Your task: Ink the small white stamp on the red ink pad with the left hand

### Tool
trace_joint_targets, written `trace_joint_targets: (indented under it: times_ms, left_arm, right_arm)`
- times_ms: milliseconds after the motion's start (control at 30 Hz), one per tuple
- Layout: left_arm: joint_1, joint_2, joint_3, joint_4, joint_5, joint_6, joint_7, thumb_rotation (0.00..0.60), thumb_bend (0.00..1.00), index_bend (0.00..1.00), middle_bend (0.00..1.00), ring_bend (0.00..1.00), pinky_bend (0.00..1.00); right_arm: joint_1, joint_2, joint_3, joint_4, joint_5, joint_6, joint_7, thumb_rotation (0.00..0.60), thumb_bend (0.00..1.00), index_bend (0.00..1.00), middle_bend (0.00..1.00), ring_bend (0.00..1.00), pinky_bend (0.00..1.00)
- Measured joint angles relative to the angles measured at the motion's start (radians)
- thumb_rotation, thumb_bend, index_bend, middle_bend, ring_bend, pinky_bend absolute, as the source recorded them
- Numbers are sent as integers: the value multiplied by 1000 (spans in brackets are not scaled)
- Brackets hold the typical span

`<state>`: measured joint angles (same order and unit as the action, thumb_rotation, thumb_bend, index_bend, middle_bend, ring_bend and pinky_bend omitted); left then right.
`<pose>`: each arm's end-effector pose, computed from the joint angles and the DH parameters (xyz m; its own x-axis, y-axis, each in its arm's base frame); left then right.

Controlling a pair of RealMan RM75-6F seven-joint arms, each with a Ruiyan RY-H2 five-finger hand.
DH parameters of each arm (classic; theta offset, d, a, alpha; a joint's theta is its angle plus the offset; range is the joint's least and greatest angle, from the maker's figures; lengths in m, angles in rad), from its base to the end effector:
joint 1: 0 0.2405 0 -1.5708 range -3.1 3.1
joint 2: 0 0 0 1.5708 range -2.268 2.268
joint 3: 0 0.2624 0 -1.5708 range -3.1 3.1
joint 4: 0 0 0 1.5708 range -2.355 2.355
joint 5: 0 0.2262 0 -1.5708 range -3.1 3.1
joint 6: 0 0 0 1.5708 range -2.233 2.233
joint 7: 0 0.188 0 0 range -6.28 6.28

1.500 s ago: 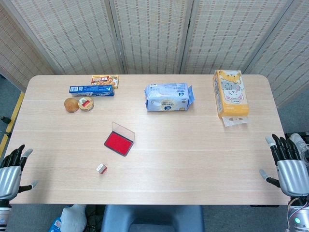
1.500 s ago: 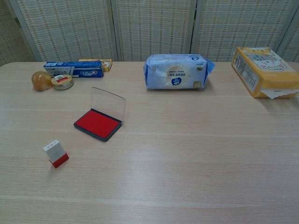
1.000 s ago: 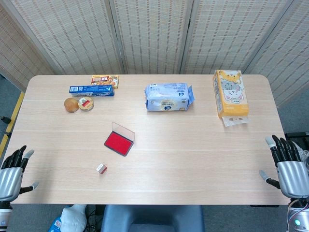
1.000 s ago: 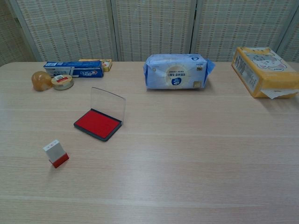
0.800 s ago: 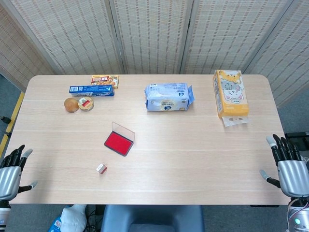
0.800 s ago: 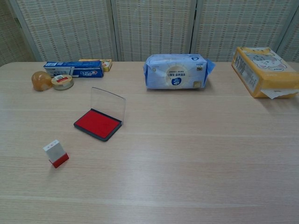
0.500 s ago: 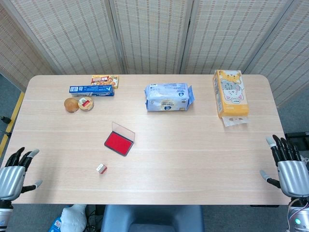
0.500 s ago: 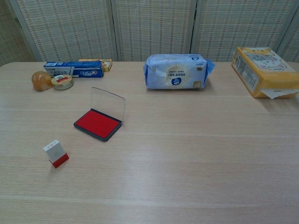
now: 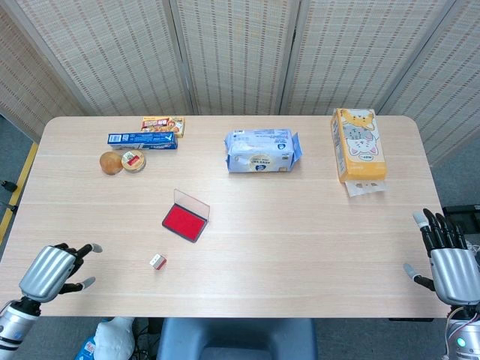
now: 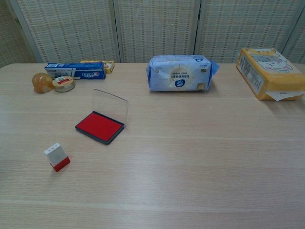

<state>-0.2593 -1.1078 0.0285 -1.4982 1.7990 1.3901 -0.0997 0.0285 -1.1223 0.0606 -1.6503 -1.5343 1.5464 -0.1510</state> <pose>-0.2783 0.2524 0.1083 0.4909 0.1021 0.8652 0.8068 -0.4280 -0.4072 -0.3151 -0.2105 0.1521 0.4948 0.0450 0.8679 -0.8689 0.0119 0.4948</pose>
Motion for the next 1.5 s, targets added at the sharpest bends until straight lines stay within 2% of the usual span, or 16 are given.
trace_joint_targets:
  times_ms: [400, 667, 1167, 1500]
  left_arm:
    - [-149, -42, 5, 4, 13, -197, 36, 600, 300, 411, 1000, 811, 681]
    - [-198, -65, 3, -6, -32, -290, 92, 600, 307, 411, 1000, 801, 680]
    - [-288, -78, -15, -89, -152, -468, 325, 600, 307, 385, 1000, 799, 680]
    - [-336, -100, -39, -151, -312, -573, 501, 600, 307, 347, 1000, 792, 679]
  right_arm:
    - [2, 2, -1, 0, 0, -5, 4, 600, 181, 0, 0, 0, 0]
    - [1, 4, -2, 2, -4, 0, 11, 600, 181, 0, 0, 0, 0]
    - [-1, 6, -2, 3, -8, 7, 18, 600, 181, 0, 0, 0, 0]
    - [-8, 12, -4, 4, -22, 26, 35, 600, 181, 0, 0, 0, 0]
